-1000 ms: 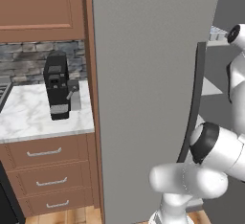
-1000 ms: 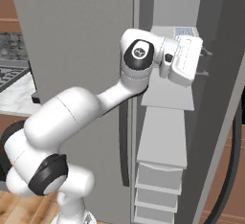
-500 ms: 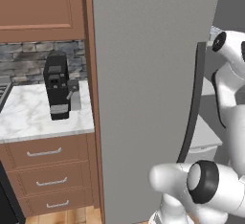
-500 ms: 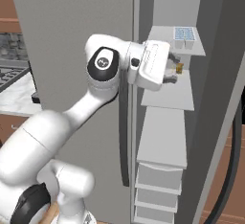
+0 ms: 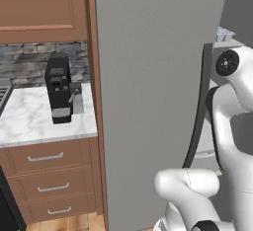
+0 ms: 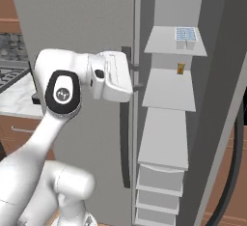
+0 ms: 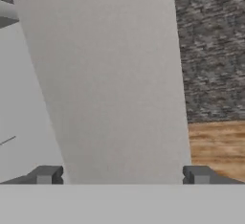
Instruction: Open the freezer door, pick up the ice cube tray from the freezer, and place it on the dining counter.
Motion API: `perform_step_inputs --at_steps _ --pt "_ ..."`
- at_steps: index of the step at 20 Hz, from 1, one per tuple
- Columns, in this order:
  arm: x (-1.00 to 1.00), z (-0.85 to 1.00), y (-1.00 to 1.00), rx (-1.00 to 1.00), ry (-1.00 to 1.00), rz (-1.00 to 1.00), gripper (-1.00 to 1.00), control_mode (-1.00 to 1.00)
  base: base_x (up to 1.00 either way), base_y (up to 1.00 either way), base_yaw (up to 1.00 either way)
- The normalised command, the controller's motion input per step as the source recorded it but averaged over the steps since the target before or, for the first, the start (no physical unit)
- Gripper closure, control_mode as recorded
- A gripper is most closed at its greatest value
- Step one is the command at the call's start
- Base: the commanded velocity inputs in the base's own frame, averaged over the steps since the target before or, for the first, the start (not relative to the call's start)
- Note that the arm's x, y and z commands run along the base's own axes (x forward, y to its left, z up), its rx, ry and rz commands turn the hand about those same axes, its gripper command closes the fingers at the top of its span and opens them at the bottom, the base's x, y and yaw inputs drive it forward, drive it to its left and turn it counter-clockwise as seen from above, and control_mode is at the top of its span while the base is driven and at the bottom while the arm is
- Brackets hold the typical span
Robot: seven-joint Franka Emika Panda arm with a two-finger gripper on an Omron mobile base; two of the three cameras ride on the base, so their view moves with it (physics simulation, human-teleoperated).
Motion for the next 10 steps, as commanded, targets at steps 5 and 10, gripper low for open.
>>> perform_step_inputs --at_steps 5,10 --pt "-0.66 0.01 0.98 0.00 0.21 0.46 -1.00 -1.00 0.00 0.00 0.00" --pt "-0.39 0.17 0.93 0.05 0.30 0.47 -1.00 -1.00 0.00 0.00 0.00"
